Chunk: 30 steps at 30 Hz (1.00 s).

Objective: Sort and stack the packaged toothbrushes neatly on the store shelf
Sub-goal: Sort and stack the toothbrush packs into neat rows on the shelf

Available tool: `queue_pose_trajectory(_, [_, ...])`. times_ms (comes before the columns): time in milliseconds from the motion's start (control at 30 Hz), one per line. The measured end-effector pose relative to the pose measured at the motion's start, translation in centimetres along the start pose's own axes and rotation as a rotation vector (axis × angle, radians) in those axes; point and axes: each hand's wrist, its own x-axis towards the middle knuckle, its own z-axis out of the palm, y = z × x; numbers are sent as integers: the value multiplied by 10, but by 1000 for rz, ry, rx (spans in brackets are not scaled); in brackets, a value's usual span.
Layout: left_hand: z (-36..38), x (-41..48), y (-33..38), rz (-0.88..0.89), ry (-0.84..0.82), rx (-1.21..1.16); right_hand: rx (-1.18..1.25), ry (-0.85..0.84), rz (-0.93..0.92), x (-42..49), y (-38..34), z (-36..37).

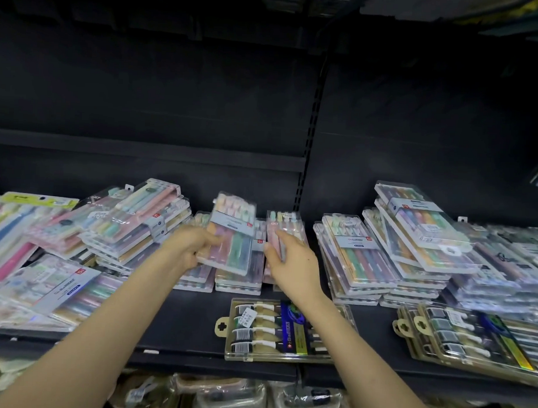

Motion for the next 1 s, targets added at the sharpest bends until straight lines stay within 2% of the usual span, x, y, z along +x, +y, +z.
queue_pose_trajectory(67, [1, -18, 3, 15, -74, -125, 242, -54, 81, -8, -15, -11])
queue_pose_trajectory(167, [26, -43, 6, 111, -164, -192, 661, -125, 184, -17, -23, -29])
queue_pose_trajectory(233, [56, -53, 4, 177, -212, -170, 792, -43, 210, -24, -17, -48])
queue_pose_trajectory(267, [73, -56, 3, 219, -226, -139, 781, 19, 228, -26, -11, -59])
queue_pose_trajectory(333, [107, -56, -2, 289, -244, -74, 568, 115, 268, -24, 7, -80])
queue_pose_trajectory(467, [162, -41, -14, 287, -149, -59, -117, 218, 218, -23, 40, -117])
queue_pose_trajectory(600, [203, -27, -28, 232, -103, 2, -465, 496, 47, -29, 65, -145])
queue_pose_trajectory(667, [214, -24, -31, 244, -80, 81, -628, 565, 11, -29, 77, -153])
queue_pose_trajectory(733, [223, -23, -31, 278, -55, 202, -726, 500, 6, -27, 86, -158])
queue_pose_trajectory(867, [222, -26, -24, 415, -58, 661, -824, 231, 116, -26, 95, -159])
queue_pose_trajectory(933, [209, -27, -21, 485, -101, 659, -785, 234, 131, -26, 91, -156])
queue_pose_trajectory(1000, [183, -27, -23, 566, -33, 642, -675, 378, 35, -27, 80, -147])
